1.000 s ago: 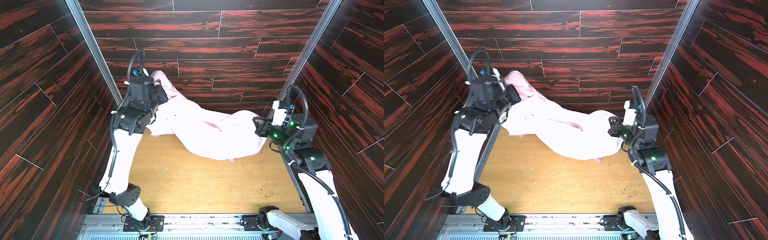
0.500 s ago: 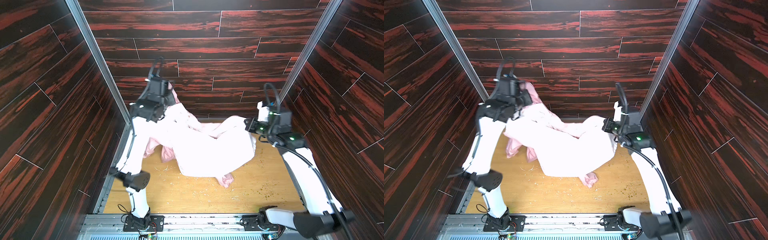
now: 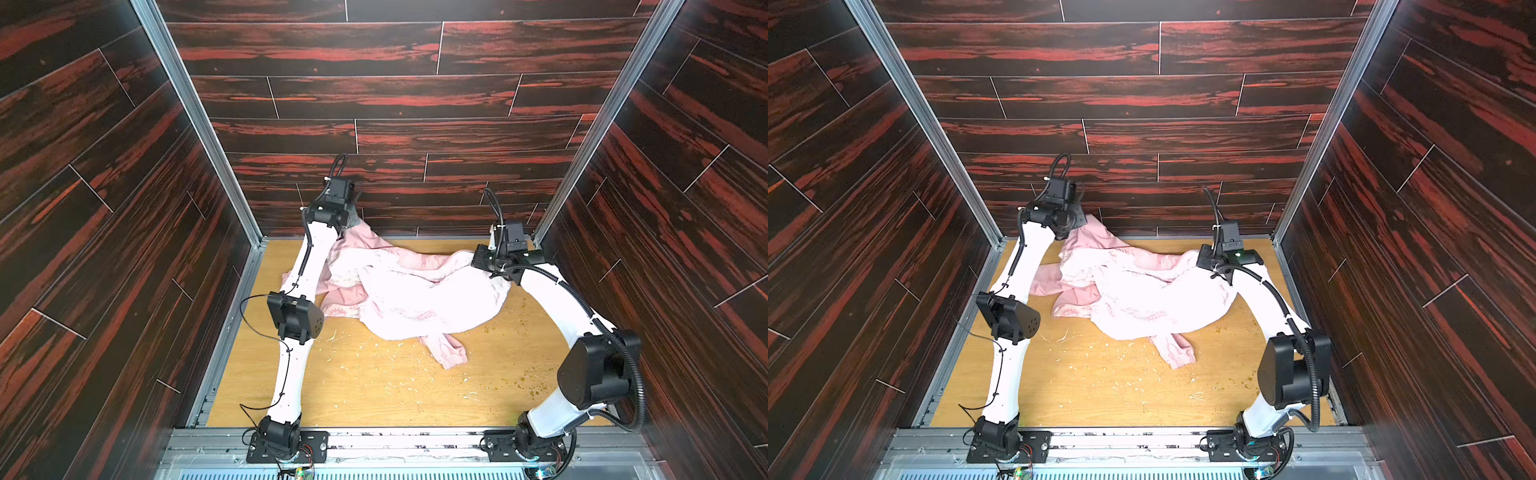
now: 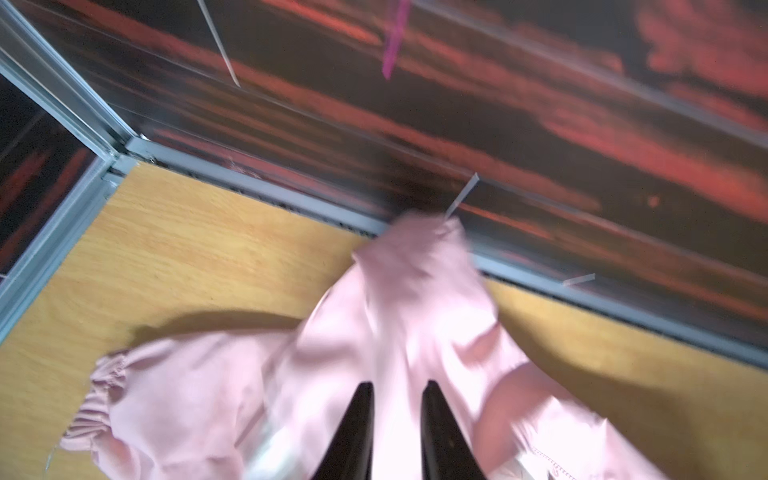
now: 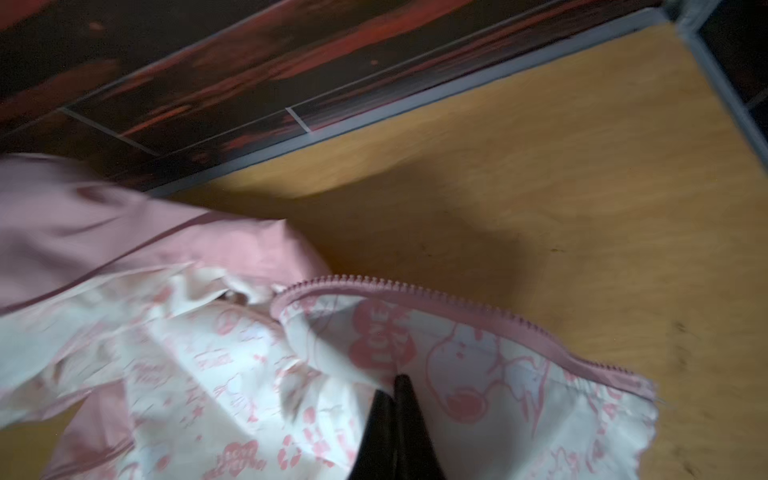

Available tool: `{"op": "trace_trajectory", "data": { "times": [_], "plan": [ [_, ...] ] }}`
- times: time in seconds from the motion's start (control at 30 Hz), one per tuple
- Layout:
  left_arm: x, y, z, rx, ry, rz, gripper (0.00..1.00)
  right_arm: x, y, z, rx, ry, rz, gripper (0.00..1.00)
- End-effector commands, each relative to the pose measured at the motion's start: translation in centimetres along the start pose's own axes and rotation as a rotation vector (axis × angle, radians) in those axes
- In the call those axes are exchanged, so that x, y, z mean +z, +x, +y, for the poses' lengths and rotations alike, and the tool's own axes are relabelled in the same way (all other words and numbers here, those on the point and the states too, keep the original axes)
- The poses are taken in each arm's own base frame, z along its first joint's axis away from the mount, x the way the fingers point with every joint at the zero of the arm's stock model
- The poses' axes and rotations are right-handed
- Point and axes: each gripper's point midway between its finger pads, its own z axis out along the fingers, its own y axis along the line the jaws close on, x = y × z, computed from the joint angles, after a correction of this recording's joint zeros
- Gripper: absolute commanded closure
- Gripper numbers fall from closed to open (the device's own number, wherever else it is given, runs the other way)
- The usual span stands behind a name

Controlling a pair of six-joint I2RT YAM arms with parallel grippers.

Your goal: Zip up the jacket

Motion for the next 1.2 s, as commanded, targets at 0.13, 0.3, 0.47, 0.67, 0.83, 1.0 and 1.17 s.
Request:
{"op": "trace_trajectory", "data": {
  "times": [0.13,0.3,0.47,0.67,0.83,1.0,1.17],
  "plan": [
    [-0.2,-0.6,2.5,-0.08,0.005,0.032,0.77,-7.2,4.2,10.5,-0.245,-0.448,-0.051,1.0],
    [-1.5,2.0,1.5,-0.094,0.076,0.135,0.47,-8.5,12.0,12.4,-0.342,-0.561,0.106,1.0],
    [-3.2,6.4,-1.9,-0.138,0.215,0.19,0.34,-7.2,18.5,11.8,-0.352,-0.551,0.242,1.0],
    [-0.7,13.4,-4.9,-0.184,0.303,0.303,0.28,-4.7,21.9,10.5,-0.325,-0.503,0.323,1.0],
    [1.4,16.6,-7.5,-0.192,0.345,0.388,0.28,-4.1,21.9,10.4,-0.293,-0.489,0.319,1.0],
    [3.1,18.9,-8.2,-0.202,0.341,0.441,0.28,-4.4,20.5,10.6,-0.269,-0.472,0.278,1.0],
    [4.3,20.1,-7.9,-0.253,0.345,0.441,0.27,-4.7,20.1,11.0,-0.265,-0.482,0.274,1.0]
  ]
}}
